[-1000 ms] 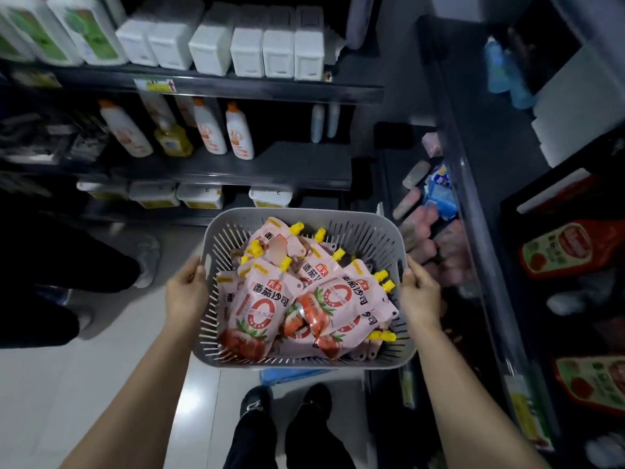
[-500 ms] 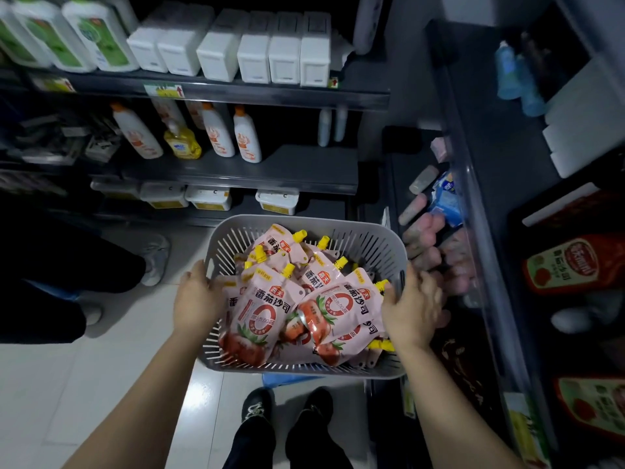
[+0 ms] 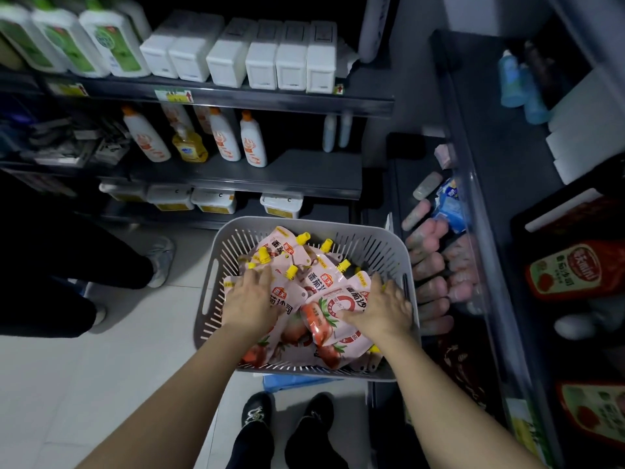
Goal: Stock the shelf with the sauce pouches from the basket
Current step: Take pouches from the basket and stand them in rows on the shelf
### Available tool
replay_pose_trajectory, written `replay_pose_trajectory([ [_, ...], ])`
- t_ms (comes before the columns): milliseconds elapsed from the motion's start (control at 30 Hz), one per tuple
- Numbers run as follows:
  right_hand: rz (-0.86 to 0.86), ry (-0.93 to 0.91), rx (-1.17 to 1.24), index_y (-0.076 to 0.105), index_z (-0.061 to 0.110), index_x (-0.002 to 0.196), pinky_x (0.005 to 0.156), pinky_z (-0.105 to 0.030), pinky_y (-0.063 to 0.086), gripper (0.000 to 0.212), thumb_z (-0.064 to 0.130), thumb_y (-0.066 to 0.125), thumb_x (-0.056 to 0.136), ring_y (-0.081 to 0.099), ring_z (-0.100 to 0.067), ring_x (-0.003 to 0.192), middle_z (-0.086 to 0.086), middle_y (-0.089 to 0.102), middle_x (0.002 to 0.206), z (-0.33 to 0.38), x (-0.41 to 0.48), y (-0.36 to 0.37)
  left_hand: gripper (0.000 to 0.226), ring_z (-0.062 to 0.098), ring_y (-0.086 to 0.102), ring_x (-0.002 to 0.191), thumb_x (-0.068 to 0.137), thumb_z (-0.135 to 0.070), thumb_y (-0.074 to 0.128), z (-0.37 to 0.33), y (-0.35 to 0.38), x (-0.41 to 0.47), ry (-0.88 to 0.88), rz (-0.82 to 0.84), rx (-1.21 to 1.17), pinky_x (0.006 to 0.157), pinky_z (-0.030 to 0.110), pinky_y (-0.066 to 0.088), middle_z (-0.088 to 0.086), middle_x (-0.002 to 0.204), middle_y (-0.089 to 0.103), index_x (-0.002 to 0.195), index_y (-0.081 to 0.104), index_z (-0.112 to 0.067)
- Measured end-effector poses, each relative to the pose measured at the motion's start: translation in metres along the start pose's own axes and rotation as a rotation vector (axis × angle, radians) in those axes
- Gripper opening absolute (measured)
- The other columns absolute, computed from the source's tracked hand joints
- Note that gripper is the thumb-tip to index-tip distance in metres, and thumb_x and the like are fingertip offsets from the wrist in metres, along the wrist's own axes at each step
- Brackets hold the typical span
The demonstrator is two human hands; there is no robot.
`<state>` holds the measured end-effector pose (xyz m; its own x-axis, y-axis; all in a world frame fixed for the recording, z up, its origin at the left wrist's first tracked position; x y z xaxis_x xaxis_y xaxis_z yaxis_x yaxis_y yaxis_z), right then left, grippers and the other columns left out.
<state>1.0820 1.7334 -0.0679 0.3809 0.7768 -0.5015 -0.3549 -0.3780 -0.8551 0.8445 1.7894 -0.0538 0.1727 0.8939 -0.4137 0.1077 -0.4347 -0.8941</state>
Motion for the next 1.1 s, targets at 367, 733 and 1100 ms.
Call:
replay_pose_trajectory([
  [367,-0.179,0.071,0.309,0.046,0.007,0.129,0.096,-0.034,0.045,0.076,0.029,0.085,0.068,0.048,-0.031,0.121,-0.015,0.044,0.133,0.002,0.017,-0.034,0.04,0.023,0.064,0.074,0.076,-0.028,0.077,0.001,-0.007,0.014,-0.141,0.024,-0.354,0.066,0.035,0.055,0.006,0.099,0.066,0.111,0.06,-0.017],
  [733,-0.01,0.157,1.081,0.064,0.021,0.082,0.069,-0.037,0.06,0.01,0.019,0.074,0.082,0.07,-0.019,0.077,-0.003,0.073,0.086,0.007,-0.007,-0.002,0.059,0.025,0.065,0.088,0.076,-0.032,0.076,0.008,-0.006,0.022,-0.208,0.048,-0.79,0.059,0.031,0.052,0.015,0.112,0.067,0.123,0.056,-0.004],
  [1100,-0.439,0.019,0.945,0.072,0.017,0.078,0.066,-0.037,0.051,0.009,0.024,0.073,0.083,0.064,-0.018,0.068,0.003,0.071,0.071,-0.001,-0.084,-0.062,0.019,0.035,0.07,0.087,0.07,-0.023,0.08,-0.027,-0.056,0.011,0.129,0.144,-0.954,0.085,0.053,0.054,0.017,0.085,0.073,0.083,0.071,-0.012],
])
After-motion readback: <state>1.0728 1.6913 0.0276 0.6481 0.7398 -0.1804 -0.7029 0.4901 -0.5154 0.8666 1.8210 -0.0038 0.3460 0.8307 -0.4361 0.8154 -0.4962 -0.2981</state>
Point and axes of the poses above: each hand's wrist, its own x-axis towards the middle knuckle, its own y-axis out of the palm, z = x × y, the point moved 8 cm from there along x, towards the middle knuckle
